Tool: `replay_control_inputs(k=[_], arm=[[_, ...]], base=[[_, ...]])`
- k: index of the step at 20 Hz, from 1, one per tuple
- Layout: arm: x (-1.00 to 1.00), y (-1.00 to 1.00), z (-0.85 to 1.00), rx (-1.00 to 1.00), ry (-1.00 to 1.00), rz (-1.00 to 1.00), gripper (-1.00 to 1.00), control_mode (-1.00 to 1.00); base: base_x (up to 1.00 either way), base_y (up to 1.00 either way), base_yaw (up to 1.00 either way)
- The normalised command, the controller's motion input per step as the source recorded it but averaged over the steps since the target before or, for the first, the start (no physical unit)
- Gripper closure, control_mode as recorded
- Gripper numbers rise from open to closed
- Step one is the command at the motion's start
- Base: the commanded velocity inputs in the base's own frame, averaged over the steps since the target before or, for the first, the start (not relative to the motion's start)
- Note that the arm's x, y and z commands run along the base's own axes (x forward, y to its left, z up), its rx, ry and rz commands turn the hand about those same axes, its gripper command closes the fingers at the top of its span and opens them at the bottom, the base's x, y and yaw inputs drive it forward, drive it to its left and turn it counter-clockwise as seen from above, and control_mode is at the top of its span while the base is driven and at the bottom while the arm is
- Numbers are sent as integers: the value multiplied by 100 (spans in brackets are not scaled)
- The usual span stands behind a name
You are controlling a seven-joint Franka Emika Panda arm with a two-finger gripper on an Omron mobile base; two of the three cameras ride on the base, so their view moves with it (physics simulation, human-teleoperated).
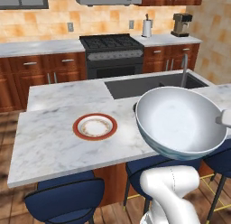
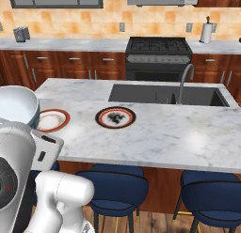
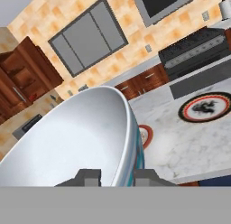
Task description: Move the bowls from the cabinet to the plates on the dining table.
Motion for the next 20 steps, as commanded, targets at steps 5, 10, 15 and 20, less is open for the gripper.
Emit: replay_control_inputs(k=[5,10,15,20], arm=[[2,1,0,0,0,0,100,-100],[34,16,0,0,0,-1,100,-100],[41,9,-1,0,0,0,100,-100],[49,13,-4,0,2,0,100,-100]], base=[[0,0,0],[0,0,0],[0,0,0],[0,0,0]])
